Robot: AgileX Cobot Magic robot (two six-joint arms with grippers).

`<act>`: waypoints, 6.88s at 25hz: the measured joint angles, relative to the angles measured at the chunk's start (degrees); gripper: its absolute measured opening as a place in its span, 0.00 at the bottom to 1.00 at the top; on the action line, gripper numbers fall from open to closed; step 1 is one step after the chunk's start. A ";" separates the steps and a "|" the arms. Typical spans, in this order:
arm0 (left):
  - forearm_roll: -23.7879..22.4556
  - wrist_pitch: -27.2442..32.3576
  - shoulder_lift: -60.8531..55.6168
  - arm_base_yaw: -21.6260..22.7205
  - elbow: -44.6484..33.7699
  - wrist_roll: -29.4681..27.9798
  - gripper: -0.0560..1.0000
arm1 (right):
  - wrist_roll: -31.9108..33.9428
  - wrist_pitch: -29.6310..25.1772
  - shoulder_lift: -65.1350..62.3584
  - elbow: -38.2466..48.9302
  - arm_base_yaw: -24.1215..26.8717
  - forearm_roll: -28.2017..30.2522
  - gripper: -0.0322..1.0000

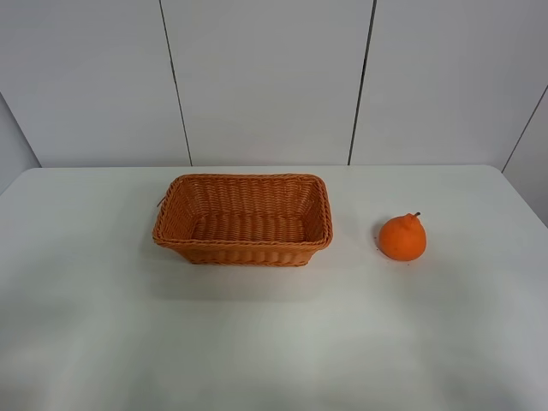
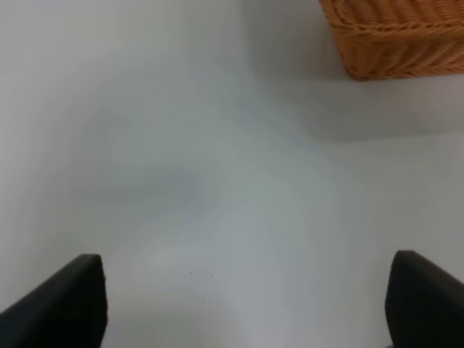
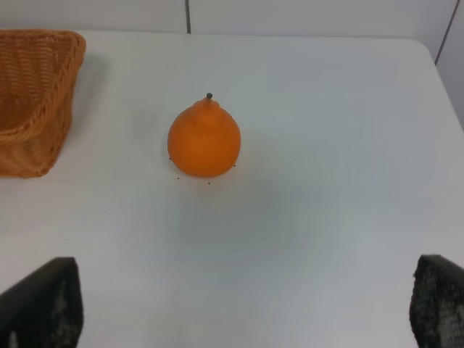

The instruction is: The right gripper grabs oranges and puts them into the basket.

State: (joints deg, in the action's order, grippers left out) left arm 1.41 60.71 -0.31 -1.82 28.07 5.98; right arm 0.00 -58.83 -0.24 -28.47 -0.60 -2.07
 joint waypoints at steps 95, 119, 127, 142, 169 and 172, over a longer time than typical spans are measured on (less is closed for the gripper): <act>0.00 0.00 0.00 0.00 0.00 0.00 0.89 | -4.08 -11.03 112.70 -78.13 -6.73 -1.74 0.13; 0.00 0.00 0.00 0.00 0.00 0.00 0.89 | -0.93 4.93 128.14 -83.98 -34.58 -2.06 0.13; 0.00 0.00 0.00 0.00 0.00 0.00 0.89 | -0.87 7.73 133.99 -83.98 -34.54 -2.85 0.35; 0.00 0.00 0.00 0.00 0.00 0.00 0.89 | -0.49 -7.27 133.17 -101.10 -34.30 -1.87 0.70; 0.00 0.00 0.00 0.00 0.00 0.00 0.89 | 0.39 -10.76 130.74 -100.39 1.55 -1.39 0.70; 0.00 0.00 0.00 0.00 0.00 0.00 0.89 | 0.00 -10.88 128.01 -96.42 1.50 -1.79 0.70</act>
State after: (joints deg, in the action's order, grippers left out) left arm 1.41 60.71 -0.31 -1.82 28.07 5.98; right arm 0.00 -69.71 127.77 -124.89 0.90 -3.86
